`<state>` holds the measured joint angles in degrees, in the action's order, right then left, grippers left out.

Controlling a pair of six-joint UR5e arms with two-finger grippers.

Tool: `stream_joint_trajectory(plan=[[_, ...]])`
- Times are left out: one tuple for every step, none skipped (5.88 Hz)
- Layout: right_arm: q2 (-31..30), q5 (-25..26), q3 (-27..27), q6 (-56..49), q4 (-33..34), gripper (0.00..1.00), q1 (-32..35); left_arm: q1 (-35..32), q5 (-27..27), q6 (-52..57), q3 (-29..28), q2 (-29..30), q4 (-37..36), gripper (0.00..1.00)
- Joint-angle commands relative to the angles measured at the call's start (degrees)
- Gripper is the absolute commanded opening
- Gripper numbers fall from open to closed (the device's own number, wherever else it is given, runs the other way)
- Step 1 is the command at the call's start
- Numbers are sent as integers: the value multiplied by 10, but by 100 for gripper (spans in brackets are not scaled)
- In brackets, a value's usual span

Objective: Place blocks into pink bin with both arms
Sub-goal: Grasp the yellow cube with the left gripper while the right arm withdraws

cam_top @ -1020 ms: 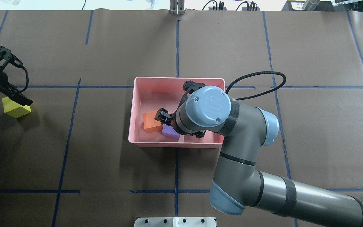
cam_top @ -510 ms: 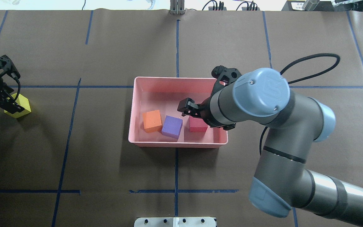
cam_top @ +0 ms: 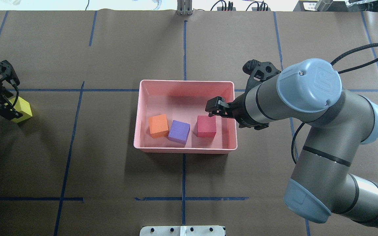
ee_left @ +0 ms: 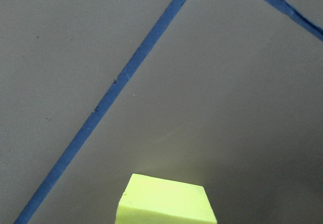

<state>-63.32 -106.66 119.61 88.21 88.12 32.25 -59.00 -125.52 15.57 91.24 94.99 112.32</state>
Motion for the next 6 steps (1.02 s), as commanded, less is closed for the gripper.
stream_joint_trajectory(plan=[[-13,0,6,-1,0,100,6,0,1,14,-17,1,0,100],[-51,-5,30,-7,0,100,16,0,1,13,-22,2,0,100],[-84,-33,41,-48,1,100,42,0,1,11,-30,4,0,100],[-112,-83,41,-104,0,100,86,1,1,7,-33,4,0,100],[-145,-116,41,-163,-1,100,131,3,1,7,-44,9,0,100],[-186,-148,43,-228,-3,100,178,5,1,6,-45,10,0,100]])
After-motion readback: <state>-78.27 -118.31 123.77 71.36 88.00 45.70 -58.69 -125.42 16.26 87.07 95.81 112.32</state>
